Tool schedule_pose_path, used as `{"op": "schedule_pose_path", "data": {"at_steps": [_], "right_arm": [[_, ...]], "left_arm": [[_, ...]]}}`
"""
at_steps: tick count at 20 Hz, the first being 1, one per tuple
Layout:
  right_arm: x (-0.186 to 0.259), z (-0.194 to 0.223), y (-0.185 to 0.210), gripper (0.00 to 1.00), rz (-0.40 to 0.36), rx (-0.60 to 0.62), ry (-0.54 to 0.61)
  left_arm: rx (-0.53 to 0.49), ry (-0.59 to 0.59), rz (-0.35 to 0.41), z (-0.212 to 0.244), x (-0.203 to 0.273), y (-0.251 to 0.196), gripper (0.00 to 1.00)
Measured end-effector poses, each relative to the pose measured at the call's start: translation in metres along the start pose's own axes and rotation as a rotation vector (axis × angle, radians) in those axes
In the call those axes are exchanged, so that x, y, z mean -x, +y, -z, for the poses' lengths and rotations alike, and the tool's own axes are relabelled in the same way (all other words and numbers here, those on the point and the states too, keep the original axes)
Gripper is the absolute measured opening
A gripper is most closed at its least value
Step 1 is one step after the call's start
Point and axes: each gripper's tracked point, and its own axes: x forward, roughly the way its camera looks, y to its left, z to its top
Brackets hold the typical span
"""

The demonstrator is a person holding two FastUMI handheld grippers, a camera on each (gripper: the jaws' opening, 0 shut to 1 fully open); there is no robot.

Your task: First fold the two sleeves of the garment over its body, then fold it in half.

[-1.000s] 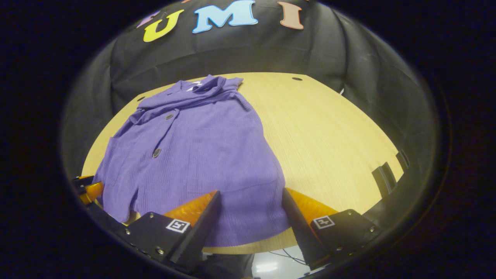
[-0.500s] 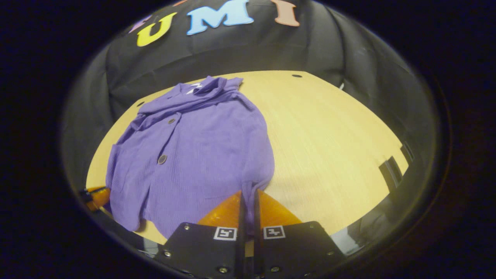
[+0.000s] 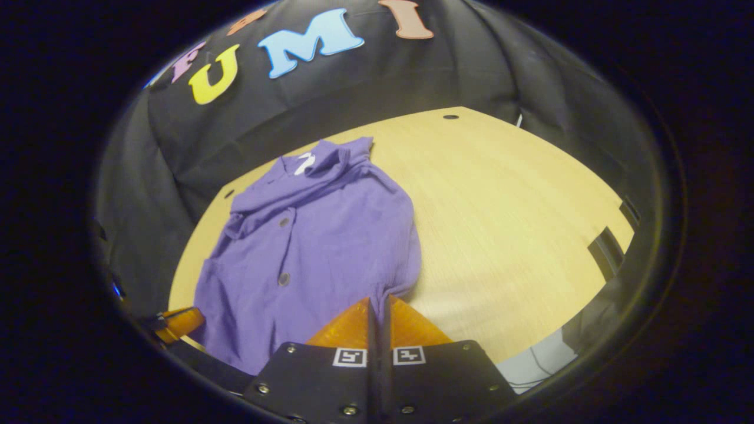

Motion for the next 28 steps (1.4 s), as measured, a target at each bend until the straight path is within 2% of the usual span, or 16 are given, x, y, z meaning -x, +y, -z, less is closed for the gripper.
{"op": "schedule_pose_path", "data": {"at_steps": [5, 11, 20, 25, 28], "right_arm": [[0.01, -0.061, 0.019, 0.02, -0.034, 0.068, -0.103], [-0.004, -0.147, 0.058, 0.02, -0.134, 0.092, -0.174], [-0.074, -0.268, 0.101, 0.02, -0.203, 0.149, -0.234], [-0.112, -0.308, 0.107, 0.01, -0.209, 0.156, -0.241], [-0.138, -0.322, 0.106, 0.01, -0.207, 0.148, -0.233]], "left_arm": [[0.022, -0.095, 0.032, -0.07, 0.003, -0.005, 0.07], [0.037, -0.197, -0.014, -0.163, -0.021, 0.007, 0.07], [-0.007, -0.292, -0.134, -0.279, -0.089, 0.044, 0.06], [-0.014, -0.294, -0.177, -0.311, -0.129, 0.054, 0.07], [0.017, -0.301, -0.203, -0.327, -0.152, 0.066, 0.07]]}}
